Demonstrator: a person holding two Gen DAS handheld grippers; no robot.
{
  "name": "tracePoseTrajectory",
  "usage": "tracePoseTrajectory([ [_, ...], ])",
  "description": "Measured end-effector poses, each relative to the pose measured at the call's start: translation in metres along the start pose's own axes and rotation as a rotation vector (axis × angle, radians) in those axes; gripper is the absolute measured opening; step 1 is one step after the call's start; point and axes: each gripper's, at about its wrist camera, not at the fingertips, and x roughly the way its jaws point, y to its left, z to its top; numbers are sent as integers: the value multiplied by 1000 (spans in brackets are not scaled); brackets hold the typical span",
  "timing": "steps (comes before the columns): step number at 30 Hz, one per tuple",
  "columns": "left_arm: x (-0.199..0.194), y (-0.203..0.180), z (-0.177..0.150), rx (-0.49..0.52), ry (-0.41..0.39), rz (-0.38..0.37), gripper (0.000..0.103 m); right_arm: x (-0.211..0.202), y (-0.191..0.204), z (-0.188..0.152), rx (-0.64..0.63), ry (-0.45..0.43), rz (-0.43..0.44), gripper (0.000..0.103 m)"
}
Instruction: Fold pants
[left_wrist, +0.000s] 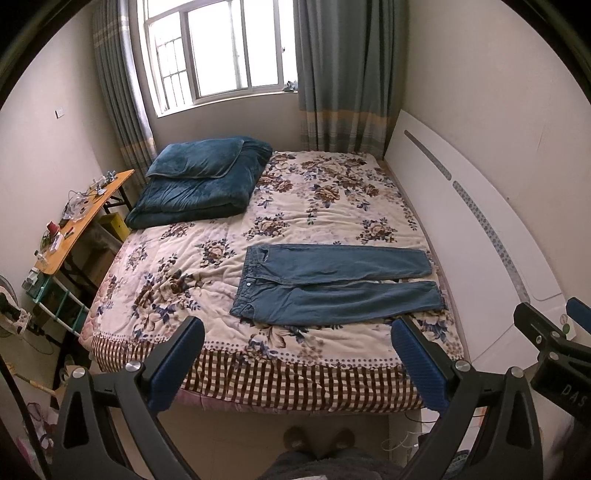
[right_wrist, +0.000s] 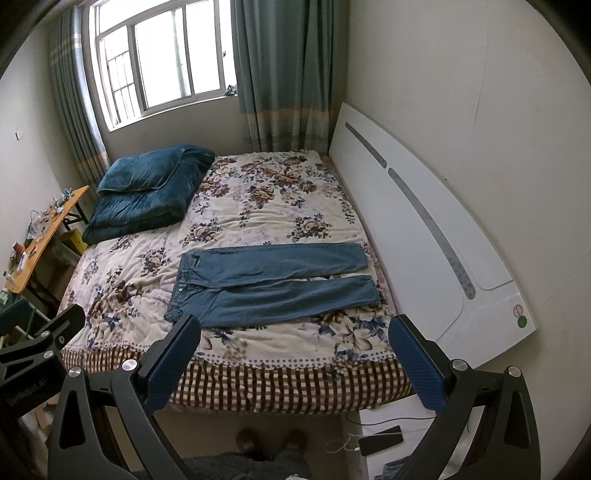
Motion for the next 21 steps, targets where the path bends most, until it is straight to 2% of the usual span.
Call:
tracePoseTrajectory([
  [14, 0, -1, 0, -6, 2, 1, 103, 1, -4, 15, 24, 12, 19, 103],
  [21, 36, -17, 18, -36, 0, 66, 103, 37, -25, 29, 85, 31, 57, 103],
])
